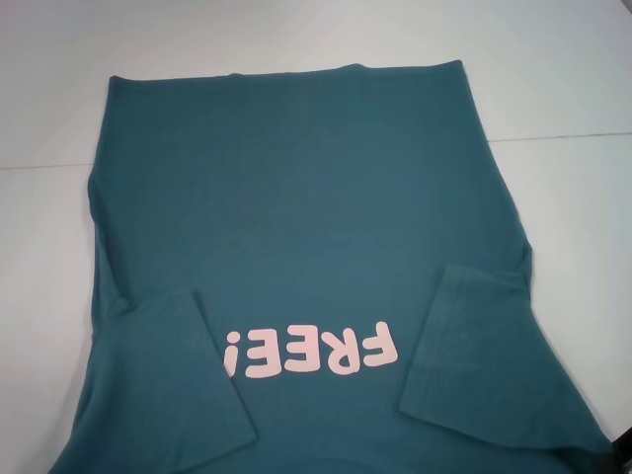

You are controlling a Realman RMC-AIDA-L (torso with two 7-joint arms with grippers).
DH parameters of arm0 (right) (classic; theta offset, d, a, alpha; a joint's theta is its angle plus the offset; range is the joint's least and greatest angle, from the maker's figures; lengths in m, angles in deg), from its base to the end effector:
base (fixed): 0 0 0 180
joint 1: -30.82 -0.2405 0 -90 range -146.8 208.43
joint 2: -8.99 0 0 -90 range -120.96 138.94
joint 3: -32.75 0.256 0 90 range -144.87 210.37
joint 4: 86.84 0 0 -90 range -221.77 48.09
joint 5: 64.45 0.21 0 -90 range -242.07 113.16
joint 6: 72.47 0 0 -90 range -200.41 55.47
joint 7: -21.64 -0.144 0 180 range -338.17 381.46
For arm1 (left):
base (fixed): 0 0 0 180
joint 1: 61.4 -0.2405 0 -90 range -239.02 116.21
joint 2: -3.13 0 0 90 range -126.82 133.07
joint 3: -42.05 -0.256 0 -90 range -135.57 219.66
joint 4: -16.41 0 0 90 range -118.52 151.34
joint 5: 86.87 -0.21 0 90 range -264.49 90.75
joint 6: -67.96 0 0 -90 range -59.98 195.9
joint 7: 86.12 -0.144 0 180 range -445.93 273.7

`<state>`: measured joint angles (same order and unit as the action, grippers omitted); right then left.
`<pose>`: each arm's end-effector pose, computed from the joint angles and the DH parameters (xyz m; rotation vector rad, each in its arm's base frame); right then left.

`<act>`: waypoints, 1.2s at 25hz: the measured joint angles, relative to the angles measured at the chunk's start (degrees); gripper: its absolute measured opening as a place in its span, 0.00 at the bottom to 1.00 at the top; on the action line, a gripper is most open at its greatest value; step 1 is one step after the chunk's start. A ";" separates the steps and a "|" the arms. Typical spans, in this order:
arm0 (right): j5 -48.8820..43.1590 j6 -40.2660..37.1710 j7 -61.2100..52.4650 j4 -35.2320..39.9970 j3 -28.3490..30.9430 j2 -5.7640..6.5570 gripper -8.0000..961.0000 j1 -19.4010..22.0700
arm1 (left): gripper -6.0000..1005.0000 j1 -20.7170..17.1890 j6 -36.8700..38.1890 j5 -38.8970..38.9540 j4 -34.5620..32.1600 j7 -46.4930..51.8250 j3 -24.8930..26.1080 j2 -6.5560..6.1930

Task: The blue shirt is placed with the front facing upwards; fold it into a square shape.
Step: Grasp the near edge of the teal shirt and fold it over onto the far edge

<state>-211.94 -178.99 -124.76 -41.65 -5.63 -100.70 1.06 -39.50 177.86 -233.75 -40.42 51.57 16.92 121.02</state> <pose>0.3288 0.2821 0.0709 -2.1920 2.2199 -0.1294 -0.3384 0.2415 0.0656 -2.1718 -2.1525 -0.2199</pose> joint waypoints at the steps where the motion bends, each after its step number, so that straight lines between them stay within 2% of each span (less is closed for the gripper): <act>1: 0.07 -0.18 0.17 0.24 0.17 -0.09 0.05 0.08 | 0.02 0.04 0.60 0.16 -0.01 -0.37 0.20 0.00; 4: 2.81 -0.26 1.44 0.47 2.02 -0.02 0.05 -0.68 | 0.02 1.02 2.10 2.89 0.44 -1.59 1.10 -0.41; 9: 11.24 0.98 2.54 0.26 5.74 1.12 0.05 -2.89 | 0.02 5.70 2.18 7.37 4.37 -0.64 1.54 -2.09; 14: 15.92 6.15 1.99 -0.73 7.55 1.45 0.05 -4.89 | 0.02 12.66 -4.25 7.70 11.19 2.51 1.54 -4.20; 17: 17.40 11.19 1.29 -1.70 8.45 1.46 0.05 -6.03 | 0.02 15.40 -8.34 7.73 13.61 3.79 1.39 -4.99; 22: 18.13 20.22 0.80 -3.62 8.14 0.90 0.05 -8.23 | 0.03 20.54 -19.78 7.61 17.35 5.47 1.04 -5.41; 26: 18.05 26.79 1.33 -5.69 7.79 0.50 0.05 -9.95 | 0.03 23.13 -27.76 7.38 19.55 6.03 0.20 -5.55; 30: 18.12 33.69 2.12 -6.08 6.00 -0.81 0.05 -11.46 | 0.03 25.61 -34.07 7.57 22.04 6.05 -0.64 -5.74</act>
<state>-193.83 -145.29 -122.64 -47.73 0.37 -101.51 -10.40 -13.89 143.79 -226.18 -18.38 57.62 16.28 115.28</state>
